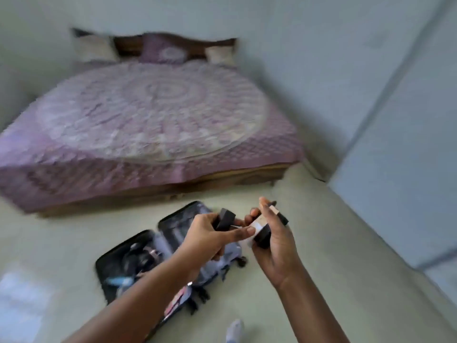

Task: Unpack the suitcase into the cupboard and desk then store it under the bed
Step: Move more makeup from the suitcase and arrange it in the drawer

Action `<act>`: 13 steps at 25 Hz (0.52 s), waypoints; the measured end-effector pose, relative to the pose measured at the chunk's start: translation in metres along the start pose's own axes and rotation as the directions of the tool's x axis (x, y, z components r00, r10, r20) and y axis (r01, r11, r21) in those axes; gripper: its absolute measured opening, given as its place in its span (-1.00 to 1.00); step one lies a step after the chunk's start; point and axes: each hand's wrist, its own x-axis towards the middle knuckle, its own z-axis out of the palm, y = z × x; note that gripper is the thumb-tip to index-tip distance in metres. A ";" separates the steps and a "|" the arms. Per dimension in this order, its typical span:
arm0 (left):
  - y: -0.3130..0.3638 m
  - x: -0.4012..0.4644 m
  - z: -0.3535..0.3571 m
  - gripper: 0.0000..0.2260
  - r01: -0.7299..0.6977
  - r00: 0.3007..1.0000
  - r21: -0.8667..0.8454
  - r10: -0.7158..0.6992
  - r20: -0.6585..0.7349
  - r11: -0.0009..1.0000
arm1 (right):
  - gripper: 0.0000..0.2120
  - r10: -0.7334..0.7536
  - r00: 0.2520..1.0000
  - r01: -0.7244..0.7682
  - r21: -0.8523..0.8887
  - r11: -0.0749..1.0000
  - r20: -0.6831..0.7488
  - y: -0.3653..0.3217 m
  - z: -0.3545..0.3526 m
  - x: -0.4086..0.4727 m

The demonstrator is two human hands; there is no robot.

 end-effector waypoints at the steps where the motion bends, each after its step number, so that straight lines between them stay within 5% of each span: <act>1: 0.005 -0.012 0.034 -0.70 -0.010 0.993 0.041 0.006 0.116 0.999 | -0.79 -0.088 0.995 0.090 0.047 0.995 -0.045 -0.021 -0.023 -0.031; 6: 0.010 -0.086 0.194 -0.68 -0.028 0.822 0.192 -0.087 0.563 0.981 | -0.76 -0.250 0.915 0.316 0.176 0.932 -0.318 -0.110 -0.127 -0.191; 10: -0.006 -0.163 0.324 -0.68 -0.053 0.617 0.286 -0.194 0.763 0.957 | -0.79 -0.299 0.599 0.605 0.176 0.776 -0.743 -0.146 -0.224 -0.312; 13: -0.023 -0.221 0.416 -0.66 0.009 0.464 0.290 -0.261 0.846 0.957 | -0.78 -0.268 0.468 0.731 0.197 0.654 -0.842 -0.174 -0.300 -0.403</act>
